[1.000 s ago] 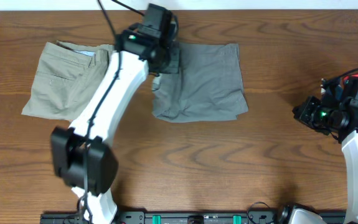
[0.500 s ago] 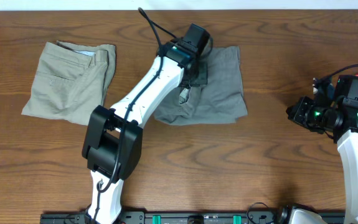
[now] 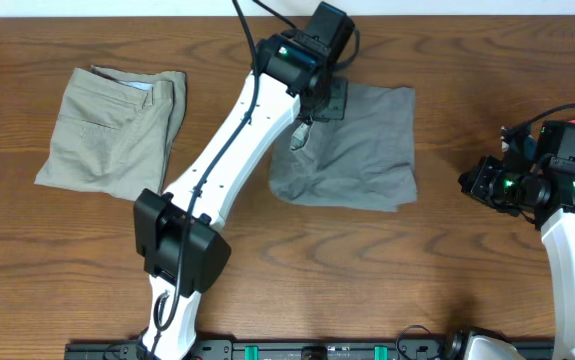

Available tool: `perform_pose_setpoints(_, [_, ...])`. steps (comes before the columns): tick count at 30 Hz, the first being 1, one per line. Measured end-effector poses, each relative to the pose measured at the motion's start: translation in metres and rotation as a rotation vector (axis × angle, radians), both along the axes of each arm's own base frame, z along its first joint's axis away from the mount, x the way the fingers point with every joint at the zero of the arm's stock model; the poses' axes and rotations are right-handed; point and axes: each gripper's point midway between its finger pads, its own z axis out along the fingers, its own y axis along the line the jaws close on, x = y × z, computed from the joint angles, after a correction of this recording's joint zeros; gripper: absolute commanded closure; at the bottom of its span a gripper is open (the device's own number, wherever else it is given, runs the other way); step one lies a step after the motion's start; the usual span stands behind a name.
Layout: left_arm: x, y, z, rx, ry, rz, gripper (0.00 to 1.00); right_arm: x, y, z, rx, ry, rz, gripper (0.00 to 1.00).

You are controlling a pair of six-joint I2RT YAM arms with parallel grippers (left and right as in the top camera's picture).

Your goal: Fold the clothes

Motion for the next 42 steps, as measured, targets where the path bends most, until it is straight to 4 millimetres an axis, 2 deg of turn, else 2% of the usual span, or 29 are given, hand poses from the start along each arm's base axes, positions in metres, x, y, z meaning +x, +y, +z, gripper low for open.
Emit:
perform_pose_setpoints(5, [-0.015, -0.020, 0.000, 0.000, 0.001, -0.049, 0.94, -0.001, 0.000, 0.000, 0.001, 0.004, 0.000, 0.99])
perform_pose_setpoints(11, [-0.038, -0.054, -0.001, -0.007, -0.003, -0.126, 0.94, -0.005, -0.002, -0.003, -0.010, 0.028, -0.008, 0.98])
perform_pose_setpoints(14, [-0.045, -0.067, -0.012, 0.000, 0.011, -0.149, 0.94, -0.014, -0.013, -0.012, -0.073, 0.087, -0.047, 0.97])
perform_pose_setpoints(17, [-0.045, -0.073, -0.036, 0.025, 0.047, -0.148, 0.94, -0.015, -0.026, -0.023, -0.129, 0.133, -0.096, 0.98])
perform_pose_setpoints(21, [-0.042, -0.071, -0.069, 0.069, 0.103, -0.141, 0.94, 0.001, -0.038, -0.040, -0.159, 0.138, -0.141, 0.99])
perform_pose_setpoints(25, [-0.041, -0.059, -0.077, 0.111, 0.123, -0.127, 0.94, 0.030, -0.043, -0.069, -0.148, 0.095, -0.155, 0.99])
perform_pose_setpoints(28, [-0.040, -0.036, -0.076, 0.178, 0.139, -0.109, 0.94, 0.041, -0.042, -0.091, -0.117, 0.098, -0.163, 0.99])
perform_pose_setpoints(30, [-0.036, -0.005, -0.075, 0.249, 0.165, -0.067, 0.94, 0.044, -0.037, -0.105, -0.083, 0.113, -0.160, 0.99])
perform_pose_setpoints(32, [-0.030, 0.018, -0.074, 0.288, 0.181, -0.041, 0.94, 0.046, -0.035, -0.109, -0.064, 0.117, -0.155, 0.99])
perform_pose_setpoints(37, [-0.004, 0.103, -0.067, 0.376, 0.216, 0.078, 0.94, 0.049, -0.031, -0.107, -0.038, 0.099, -0.148, 0.99])
perform_pose_setpoints(42, [0.008, 0.190, -0.042, 0.470, 0.229, 0.180, 0.94, 0.050, -0.028, -0.106, -0.022, 0.097, -0.145, 0.99])
